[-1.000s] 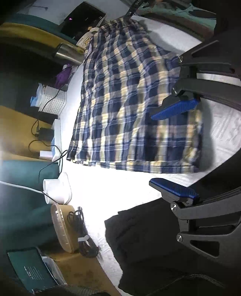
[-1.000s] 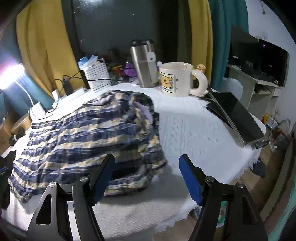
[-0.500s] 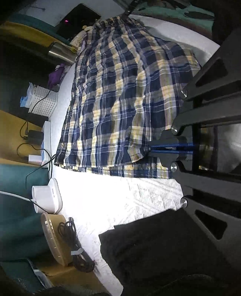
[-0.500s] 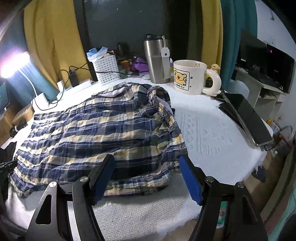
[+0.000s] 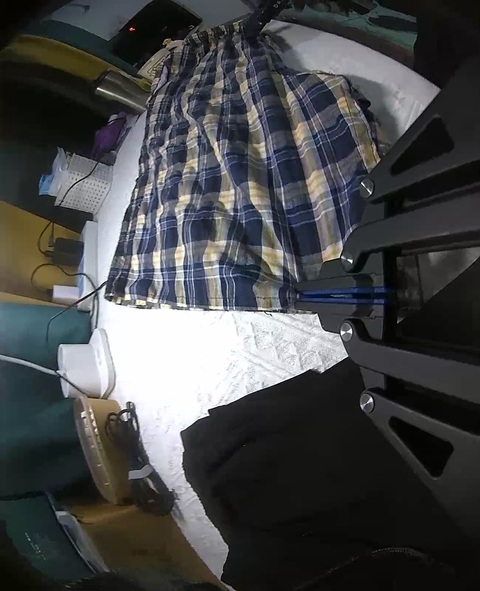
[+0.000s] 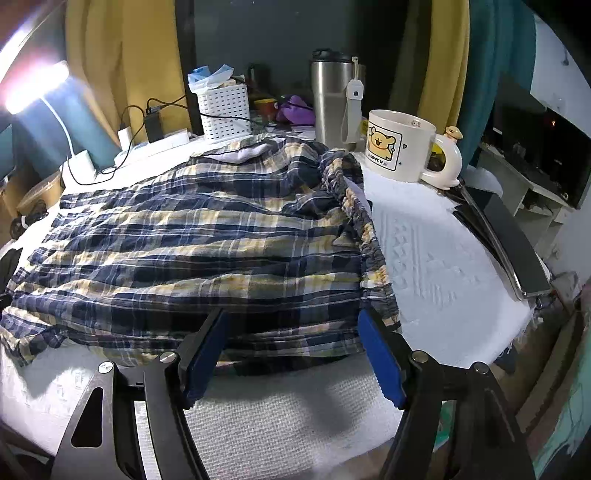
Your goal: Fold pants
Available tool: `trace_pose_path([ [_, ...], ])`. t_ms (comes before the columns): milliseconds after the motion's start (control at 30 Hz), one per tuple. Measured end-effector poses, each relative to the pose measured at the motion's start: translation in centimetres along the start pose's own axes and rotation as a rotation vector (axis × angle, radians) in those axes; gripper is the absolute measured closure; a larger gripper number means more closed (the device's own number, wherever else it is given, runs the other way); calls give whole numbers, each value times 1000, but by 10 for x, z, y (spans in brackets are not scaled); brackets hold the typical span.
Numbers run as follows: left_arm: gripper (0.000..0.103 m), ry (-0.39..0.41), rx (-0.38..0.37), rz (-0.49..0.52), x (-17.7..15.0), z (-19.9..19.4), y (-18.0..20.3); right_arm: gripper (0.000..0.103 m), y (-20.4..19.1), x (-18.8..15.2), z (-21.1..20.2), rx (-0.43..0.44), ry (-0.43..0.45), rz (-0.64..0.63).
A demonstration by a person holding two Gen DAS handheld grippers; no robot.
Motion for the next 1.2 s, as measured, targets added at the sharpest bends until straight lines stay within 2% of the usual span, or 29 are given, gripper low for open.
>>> trace_pose_path([
  [133, 100, -36, 20, -34, 6, -8, -8, 29, 4, 3, -2, -4, -5, 11],
  [233, 98, -3, 41, -37, 13, -21, -13, 29, 3, 9, -8, -4, 12, 14],
  [267, 87, 6, 42, -40, 17, -23, -13, 29, 2, 12, -10, -3, 19, 9],
  [300, 66, 14, 38, -46, 22, -23, -14, 29, 1, 15, -11, -1, 23, 6],
  [367, 49, 33, 35, -61, 32, -21, -15, 26, -2, 22, -11, 5, 34, -3],
  [467, 49, 44, 17, -46, 49, -14, -8, 17, -5, 31, -9, 15, 47, -7],
  [833, 49, 34, -45, 64, 107, 40, 31, 17, -6, 58, 17, 29, 56, 2],
  [1200, 49, 33, -41, 109, 134, 79, 45, 17, -7, 73, 51, 42, 15, 8],
])
Point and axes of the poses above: each gripper's, at about its wrist camera, not at the fingertips, and z roughly the way its jaws point, y to its right, x to its top, the point moved 5 cm from there along z, roughly the way its jaws point, and after that the axes turned 11 degrees about -z, right-handed, at the moved point
